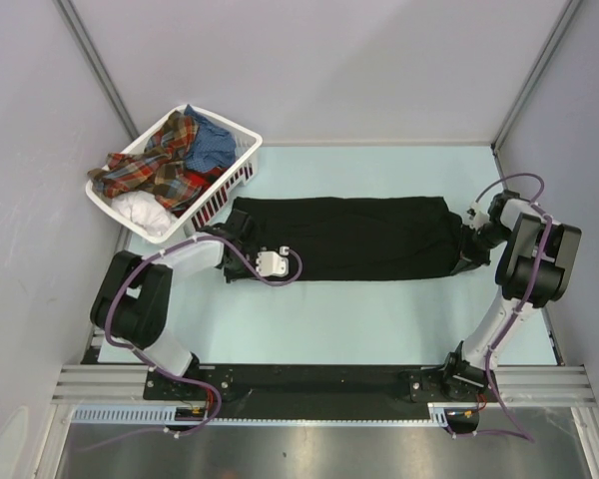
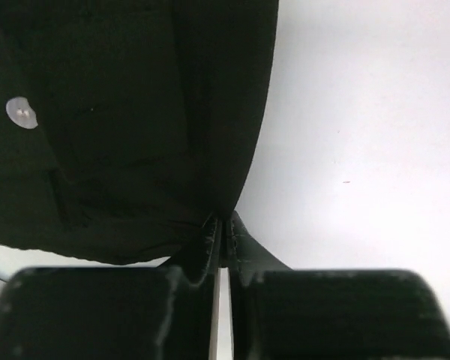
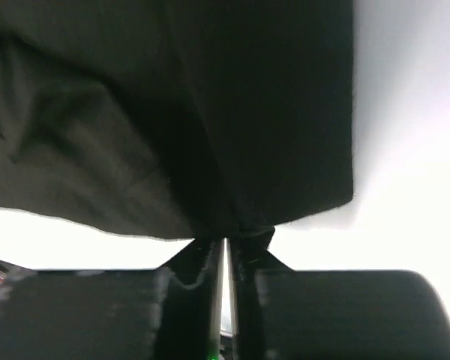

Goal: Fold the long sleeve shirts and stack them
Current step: Fold the shirt

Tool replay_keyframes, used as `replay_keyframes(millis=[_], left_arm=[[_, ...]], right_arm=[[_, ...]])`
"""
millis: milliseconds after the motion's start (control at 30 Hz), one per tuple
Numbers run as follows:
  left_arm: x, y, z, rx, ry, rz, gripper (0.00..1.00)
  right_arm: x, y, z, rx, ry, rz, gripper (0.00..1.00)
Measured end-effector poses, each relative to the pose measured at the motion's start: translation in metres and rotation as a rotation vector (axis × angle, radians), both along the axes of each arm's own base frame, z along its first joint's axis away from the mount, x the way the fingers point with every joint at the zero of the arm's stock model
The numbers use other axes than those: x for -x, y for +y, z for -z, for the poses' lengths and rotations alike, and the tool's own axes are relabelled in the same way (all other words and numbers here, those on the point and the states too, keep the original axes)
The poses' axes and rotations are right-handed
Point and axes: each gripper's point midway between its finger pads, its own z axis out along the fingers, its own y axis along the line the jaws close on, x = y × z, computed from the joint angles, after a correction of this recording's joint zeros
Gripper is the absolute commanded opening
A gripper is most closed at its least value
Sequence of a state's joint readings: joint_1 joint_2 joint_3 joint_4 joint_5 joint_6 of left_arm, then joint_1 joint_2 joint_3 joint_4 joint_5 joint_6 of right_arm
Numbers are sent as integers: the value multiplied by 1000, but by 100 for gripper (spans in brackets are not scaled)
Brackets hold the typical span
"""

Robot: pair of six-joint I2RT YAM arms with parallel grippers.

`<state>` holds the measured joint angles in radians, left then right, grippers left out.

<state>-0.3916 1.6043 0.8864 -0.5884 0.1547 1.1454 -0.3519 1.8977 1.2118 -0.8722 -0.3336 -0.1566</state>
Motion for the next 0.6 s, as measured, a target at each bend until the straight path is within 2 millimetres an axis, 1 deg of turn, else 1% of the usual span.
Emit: replay_keyframes(millis=[100,167,233,267,300,333,367,400,433,467,500,533,567,600], left_arm=[[4,-5,1,-19,3,24,0],[13,-17,1,-24,17,57,0],[28,-35,1,-26,41,104,0],[39,-51,1,-19,66,131,0],[52,-70,1,-8,97,169,1],[64,-91,1,-2,121,197,7],[76,-113,0,16,149,225,16],[91,-137,-1,40,183,256,32],[106,-158,-2,59,211,280,38],[122,-177,-3,82,244,300,41],[134,-188,-5,105,278,310,46],[153,-200,-9,135,327,320,48],[162,-204,-12,150,359,320,49],[169,-205,-18,171,397,303,50]], right_arm=[[-21,-8,1,6,7,17,0],[-42,-16,0,29,-10,14,0],[-69,-25,-1,72,-46,1,0],[-83,-30,-2,93,-72,-2,0],[-104,-36,-3,122,-111,-6,0],[-126,-42,-5,147,-157,-10,0],[-151,-48,-8,177,-216,-13,4],[-174,-53,-11,204,-273,-17,7],[-192,-55,-14,223,-323,-22,11],[-205,-56,-19,238,-362,-28,15],[-211,-57,-24,247,-384,-33,24],[-217,-55,-31,256,-407,-47,31],[-219,-55,-36,259,-421,-49,42],[-219,-55,-42,262,-436,-57,47]])
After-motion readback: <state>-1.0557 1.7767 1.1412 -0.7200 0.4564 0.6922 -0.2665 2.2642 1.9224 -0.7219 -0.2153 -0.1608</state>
